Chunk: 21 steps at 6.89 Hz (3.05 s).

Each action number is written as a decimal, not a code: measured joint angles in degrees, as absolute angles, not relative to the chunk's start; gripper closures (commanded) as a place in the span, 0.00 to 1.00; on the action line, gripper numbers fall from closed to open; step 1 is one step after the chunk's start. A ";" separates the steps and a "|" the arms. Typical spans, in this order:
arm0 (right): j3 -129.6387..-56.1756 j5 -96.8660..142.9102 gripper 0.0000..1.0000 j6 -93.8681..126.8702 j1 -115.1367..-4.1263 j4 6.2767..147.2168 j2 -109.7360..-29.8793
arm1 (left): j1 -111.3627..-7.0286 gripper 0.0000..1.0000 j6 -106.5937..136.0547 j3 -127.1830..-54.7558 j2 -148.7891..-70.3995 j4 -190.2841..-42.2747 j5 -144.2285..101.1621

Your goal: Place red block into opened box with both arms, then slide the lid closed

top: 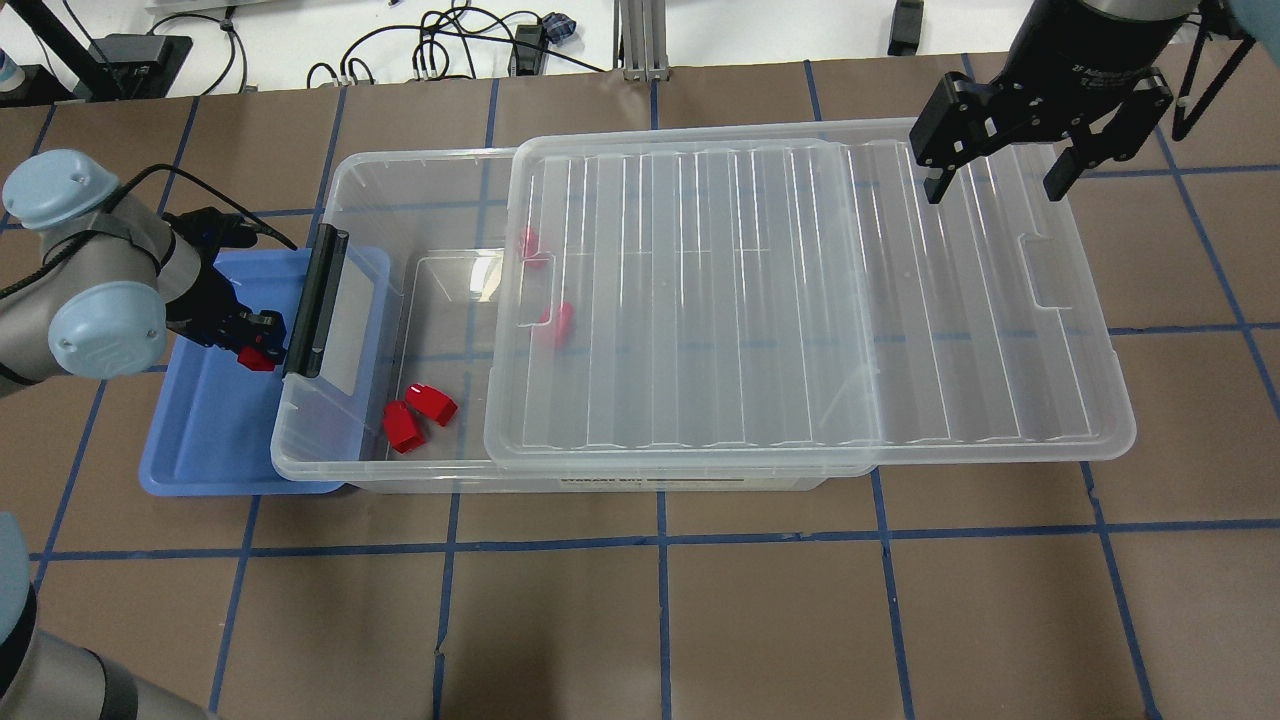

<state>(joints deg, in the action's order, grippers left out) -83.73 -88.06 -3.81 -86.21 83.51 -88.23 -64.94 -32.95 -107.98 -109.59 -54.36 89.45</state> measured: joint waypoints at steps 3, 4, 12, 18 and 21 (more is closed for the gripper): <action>-83.68 -88.05 0.00 -3.80 -86.27 83.58 -88.22 | -68.75 1.00 -26.12 -92.32 -103.77 -79.07 89.60; -83.68 -88.03 0.00 -3.84 -86.20 83.58 -88.24 | -73.85 1.00 -18.12 -88.69 -102.53 -83.45 89.39; -82.99 -91.39 0.00 -3.17 -85.92 82.78 -88.05 | -89.57 1.00 2.99 -103.27 -107.87 -59.16 88.56; -83.70 -91.74 0.00 -5.53 -73.83 83.16 -87.78 | -89.12 0.00 1.72 -103.42 -112.27 -56.93 88.95; -86.48 -92.17 0.00 -16.78 -65.88 87.89 -86.12 | -89.06 0.00 1.88 -100.44 -109.29 -59.80 88.86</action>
